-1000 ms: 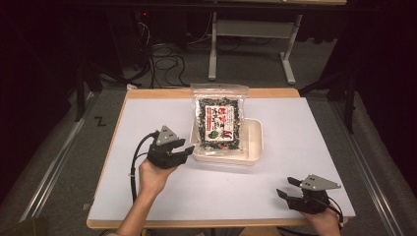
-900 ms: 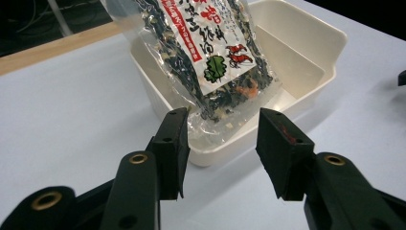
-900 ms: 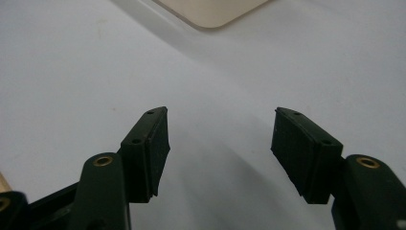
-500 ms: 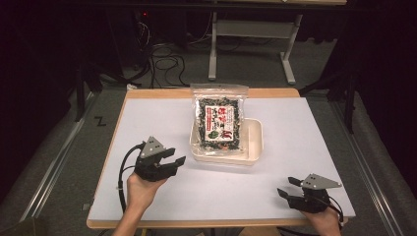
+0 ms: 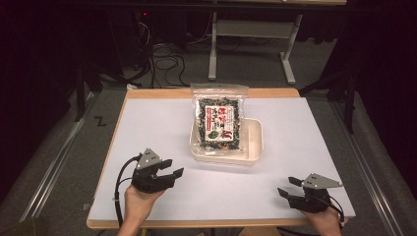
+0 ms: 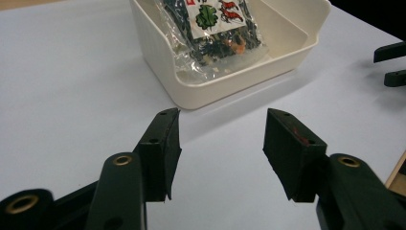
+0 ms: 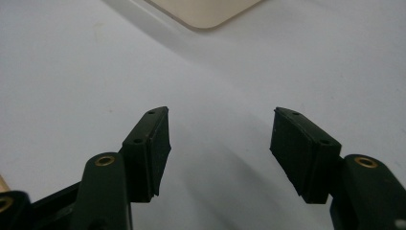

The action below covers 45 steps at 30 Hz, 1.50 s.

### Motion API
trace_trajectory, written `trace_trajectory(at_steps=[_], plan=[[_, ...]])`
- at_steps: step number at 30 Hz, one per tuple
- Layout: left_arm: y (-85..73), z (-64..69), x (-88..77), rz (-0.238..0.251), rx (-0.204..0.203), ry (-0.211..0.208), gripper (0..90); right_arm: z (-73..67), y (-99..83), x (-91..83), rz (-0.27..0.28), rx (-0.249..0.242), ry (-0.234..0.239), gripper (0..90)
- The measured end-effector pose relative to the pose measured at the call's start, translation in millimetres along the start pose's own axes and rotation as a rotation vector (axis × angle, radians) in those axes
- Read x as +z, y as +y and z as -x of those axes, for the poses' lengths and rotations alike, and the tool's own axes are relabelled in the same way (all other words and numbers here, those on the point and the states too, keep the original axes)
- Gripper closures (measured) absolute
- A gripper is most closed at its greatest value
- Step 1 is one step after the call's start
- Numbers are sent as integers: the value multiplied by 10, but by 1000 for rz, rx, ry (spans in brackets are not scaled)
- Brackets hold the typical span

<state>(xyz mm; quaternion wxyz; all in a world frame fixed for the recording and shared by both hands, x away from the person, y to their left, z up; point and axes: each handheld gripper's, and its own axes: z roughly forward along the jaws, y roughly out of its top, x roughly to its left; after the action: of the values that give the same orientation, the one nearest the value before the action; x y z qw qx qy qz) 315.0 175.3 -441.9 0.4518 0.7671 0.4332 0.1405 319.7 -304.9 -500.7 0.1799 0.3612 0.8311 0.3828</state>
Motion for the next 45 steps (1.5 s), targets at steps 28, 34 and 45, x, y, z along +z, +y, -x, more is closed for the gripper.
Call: trace_trajectory(at_steps=[28, 34, 45], plan=[[-383, -42, 270, -11, -22, 105, 419, 4, 17, -28, 8, 0, -3, 398], [-418, -2, 305, -30, 33, 132, 418, 0, 20, -40, 11, 2, -5, 398], [-497, -107, 320, -32, 29, 170, 424, 97, -1, -131, 79, 78, -73, 385]])
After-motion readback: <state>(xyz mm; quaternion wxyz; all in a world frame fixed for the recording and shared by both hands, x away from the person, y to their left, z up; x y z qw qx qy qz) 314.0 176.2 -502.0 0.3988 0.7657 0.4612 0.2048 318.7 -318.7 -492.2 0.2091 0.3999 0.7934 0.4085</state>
